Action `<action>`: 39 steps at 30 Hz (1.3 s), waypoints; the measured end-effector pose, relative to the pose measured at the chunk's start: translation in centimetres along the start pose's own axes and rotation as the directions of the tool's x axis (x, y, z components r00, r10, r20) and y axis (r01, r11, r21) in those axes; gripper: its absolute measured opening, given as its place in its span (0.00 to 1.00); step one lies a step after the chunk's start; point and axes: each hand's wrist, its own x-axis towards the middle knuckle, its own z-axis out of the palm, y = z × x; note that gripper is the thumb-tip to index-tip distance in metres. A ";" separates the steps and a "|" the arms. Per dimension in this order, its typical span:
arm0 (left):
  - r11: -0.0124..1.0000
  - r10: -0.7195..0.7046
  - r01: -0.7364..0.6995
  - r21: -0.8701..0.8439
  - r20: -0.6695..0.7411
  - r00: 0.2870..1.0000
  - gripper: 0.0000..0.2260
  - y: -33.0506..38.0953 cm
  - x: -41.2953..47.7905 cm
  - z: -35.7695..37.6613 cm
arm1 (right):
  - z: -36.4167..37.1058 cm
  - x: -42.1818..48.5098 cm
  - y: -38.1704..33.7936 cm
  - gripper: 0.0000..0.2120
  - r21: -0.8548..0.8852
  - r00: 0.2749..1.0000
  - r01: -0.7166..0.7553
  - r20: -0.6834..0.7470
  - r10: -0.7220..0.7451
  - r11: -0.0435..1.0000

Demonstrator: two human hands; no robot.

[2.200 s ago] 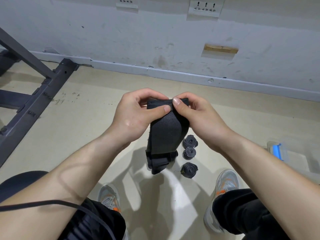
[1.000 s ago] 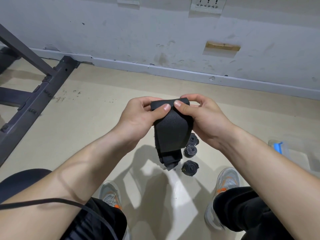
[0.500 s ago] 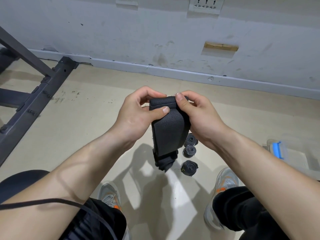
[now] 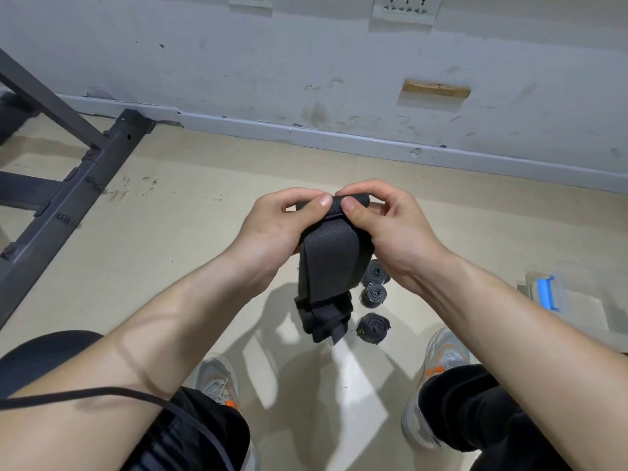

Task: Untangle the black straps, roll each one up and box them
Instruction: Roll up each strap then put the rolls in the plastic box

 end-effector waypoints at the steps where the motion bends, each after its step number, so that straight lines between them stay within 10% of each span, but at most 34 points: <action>1: 1.000 0.007 -0.007 -0.009 -0.023 1.000 0.08 0.0 0.1 0.0 | 0.0 0.0 0.0 0.05 0.030 1.000 -0.029 0.002 0.029 0.999; 14: 0.971 0.212 -0.195 0.137 -0.115 0.971 0.12 0.1 -0.1 -0.1 | 1.1 0.0 0.1 0.16 -0.004 0.979 -0.189 0.074 0.188 0.982; 20: 0.970 0.232 -0.219 0.104 -0.134 0.964 0.13 -0.5 -0.1 0.5 | 1.5 0.5 0.4 0.36 0.018 0.962 -0.271 0.031 0.271 0.962; 35: 1.000 -0.009 0.009 -0.004 -0.005 1.000 0.28 -2.0 0.1 1.8 | 1.5 0.0 0.3 0.04 -0.221 0.997 0.012 -0.078 -0.030 0.975; 39: 0.996 0.048 -0.043 0.074 -0.071 0.996 0.13 -2.2 0.2 1.9 | 1.9 -0.4 0.4 0.03 -0.164 0.997 -0.020 -0.073 0.008 0.986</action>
